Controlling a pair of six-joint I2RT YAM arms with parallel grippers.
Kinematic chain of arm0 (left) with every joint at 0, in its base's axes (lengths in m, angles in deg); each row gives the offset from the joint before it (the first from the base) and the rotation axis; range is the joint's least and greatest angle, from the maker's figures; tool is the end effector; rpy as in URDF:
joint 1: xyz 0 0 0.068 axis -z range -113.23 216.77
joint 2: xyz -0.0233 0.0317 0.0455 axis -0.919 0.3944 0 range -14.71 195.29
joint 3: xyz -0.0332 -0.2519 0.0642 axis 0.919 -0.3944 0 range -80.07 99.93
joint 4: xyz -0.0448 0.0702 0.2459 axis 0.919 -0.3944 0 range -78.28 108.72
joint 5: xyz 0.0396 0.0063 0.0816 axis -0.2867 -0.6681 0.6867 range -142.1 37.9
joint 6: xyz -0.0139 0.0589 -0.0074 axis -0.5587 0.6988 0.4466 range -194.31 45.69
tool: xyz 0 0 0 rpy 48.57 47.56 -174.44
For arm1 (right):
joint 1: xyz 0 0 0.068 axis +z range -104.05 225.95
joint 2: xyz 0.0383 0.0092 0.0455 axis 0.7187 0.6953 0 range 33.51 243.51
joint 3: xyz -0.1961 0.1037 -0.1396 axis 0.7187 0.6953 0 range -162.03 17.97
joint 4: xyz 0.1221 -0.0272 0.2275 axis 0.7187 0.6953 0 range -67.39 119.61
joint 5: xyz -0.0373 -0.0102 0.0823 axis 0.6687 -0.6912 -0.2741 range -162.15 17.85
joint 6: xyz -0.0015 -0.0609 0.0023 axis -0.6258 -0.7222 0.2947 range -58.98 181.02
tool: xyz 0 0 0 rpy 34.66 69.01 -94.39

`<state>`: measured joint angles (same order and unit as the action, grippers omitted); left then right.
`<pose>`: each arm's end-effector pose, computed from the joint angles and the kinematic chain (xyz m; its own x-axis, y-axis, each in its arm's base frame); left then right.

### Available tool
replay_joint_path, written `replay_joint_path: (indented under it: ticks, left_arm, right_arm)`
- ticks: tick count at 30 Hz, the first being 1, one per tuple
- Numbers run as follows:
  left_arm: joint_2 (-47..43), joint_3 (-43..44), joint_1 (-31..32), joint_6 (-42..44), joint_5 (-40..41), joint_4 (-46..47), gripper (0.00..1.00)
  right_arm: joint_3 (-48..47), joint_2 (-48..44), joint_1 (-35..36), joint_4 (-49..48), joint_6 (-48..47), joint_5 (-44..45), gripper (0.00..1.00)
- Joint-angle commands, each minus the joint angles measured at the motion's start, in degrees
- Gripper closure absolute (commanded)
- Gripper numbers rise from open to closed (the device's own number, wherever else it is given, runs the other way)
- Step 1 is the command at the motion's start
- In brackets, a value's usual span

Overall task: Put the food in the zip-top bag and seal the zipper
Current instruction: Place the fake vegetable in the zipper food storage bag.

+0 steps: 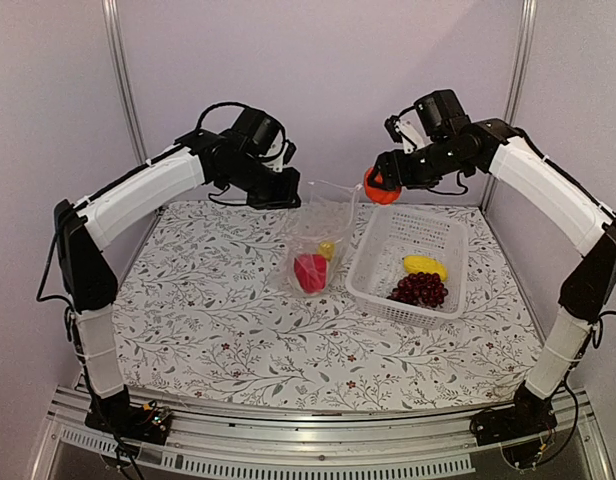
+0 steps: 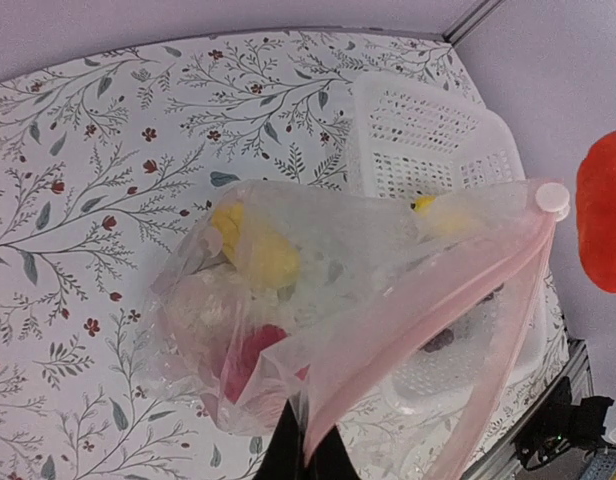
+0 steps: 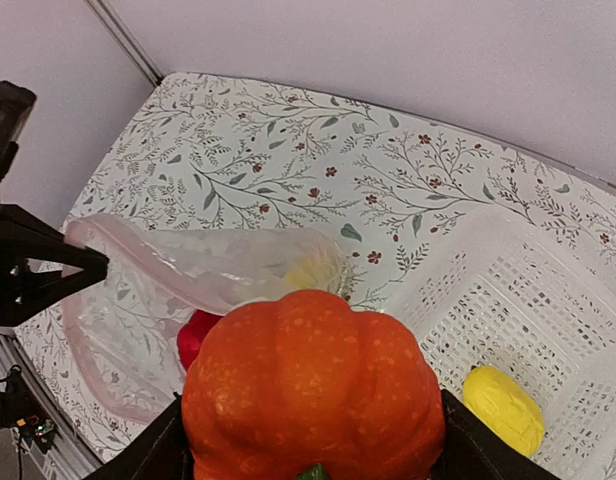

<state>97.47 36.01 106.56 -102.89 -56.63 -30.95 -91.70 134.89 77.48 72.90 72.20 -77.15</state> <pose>0.3336 -0.2825 0.3384 -0.8091 0.0531 -0.5853 0.3340 0.8610 -0.3835 0.3309 0.2076 0.3759 -0.6711 -0.1853 -0.7178 -0.4546 0.8677 0.2011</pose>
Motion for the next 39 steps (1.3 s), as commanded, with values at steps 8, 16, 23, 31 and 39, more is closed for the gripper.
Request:
replay_joint_path:
  ticks: [8, 16, 23, 31, 39]
  left_arm:
    - [1.55, 0.71, -0.83, -0.56, -0.34, 1.77, 1.0]
    - [0.92, 1.08, -1.2, -0.68, -0.58, 1.81, 1.0]
    - [0.58, 1.79, -1.44, -1.31, -1.98, 2.2, 1.0]
    - [0.42, 1.71, -1.47, -1.24, -3.02, 2.38, 1.0]
    - [0.08, 1.79, -1.45, -1.17, -2.87, 2.38, 1.0]
  right_arm:
    - [-7.3, 0.39, 9.46, -4.25, -1.08, -7.19, 0.55]
    - [-8.28, 4.82, 11.39, -6.33, -1.16, -8.33, 0.56]
    - [-6.63, 6.71, 11.79, -6.59, -1.09, -6.86, 0.56]
    - [-6.28, 8.58, 11.98, -6.23, -0.09, -3.47, 0.55]
    - [-9.47, 12.41, 11.98, -3.28, 1.07, 3.1, 0.5]
